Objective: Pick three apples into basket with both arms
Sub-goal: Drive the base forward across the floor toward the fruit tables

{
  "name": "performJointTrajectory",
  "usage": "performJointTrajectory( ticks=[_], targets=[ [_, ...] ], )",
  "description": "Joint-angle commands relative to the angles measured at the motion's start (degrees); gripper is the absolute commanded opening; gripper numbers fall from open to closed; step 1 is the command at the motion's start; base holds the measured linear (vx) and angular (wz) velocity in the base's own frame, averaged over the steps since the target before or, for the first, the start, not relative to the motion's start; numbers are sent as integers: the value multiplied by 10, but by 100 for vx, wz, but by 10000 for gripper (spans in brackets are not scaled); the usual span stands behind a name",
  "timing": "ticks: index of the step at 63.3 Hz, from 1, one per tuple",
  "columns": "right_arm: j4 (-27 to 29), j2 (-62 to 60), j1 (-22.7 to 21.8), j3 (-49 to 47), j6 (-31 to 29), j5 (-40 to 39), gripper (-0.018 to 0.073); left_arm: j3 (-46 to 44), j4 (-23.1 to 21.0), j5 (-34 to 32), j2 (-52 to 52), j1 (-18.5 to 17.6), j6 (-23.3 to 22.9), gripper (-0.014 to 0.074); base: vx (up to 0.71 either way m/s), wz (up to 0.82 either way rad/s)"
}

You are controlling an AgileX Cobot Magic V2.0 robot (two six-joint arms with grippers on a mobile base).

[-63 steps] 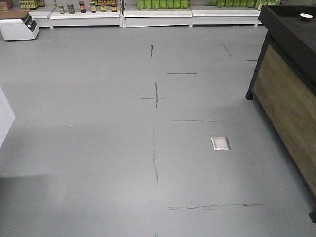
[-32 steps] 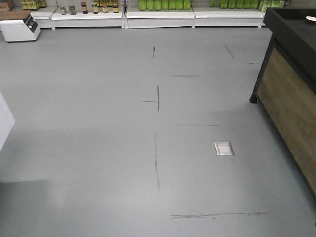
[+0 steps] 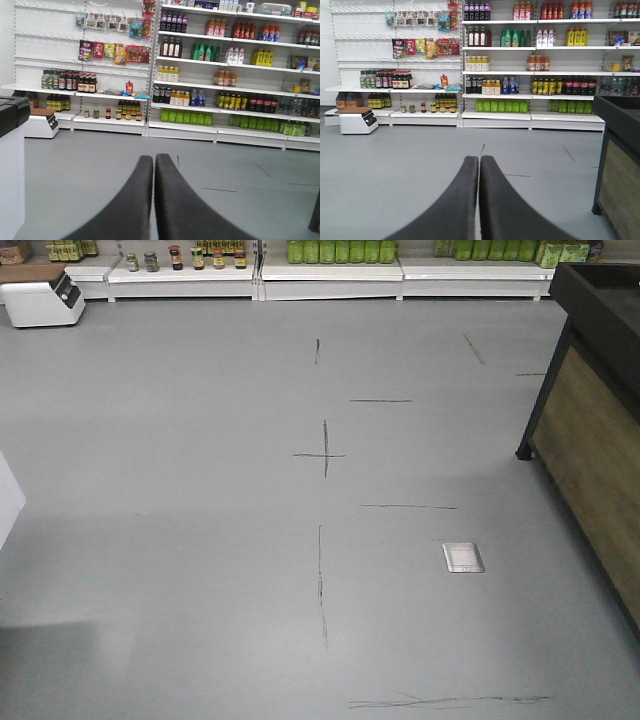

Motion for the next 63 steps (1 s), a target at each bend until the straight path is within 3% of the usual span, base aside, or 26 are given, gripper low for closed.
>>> performJointTrajectory(
  ticks=[1,63],
  targets=[
    [-5,-6,-2,8,-3,-42,-9,13,-5,-42,-8,-1,-3,-6,11,-13],
    [-5,-6,-2,8,-3,-42,-9,13,-5,-42,-8,-1,-3,-6,17,-10]
  ],
)
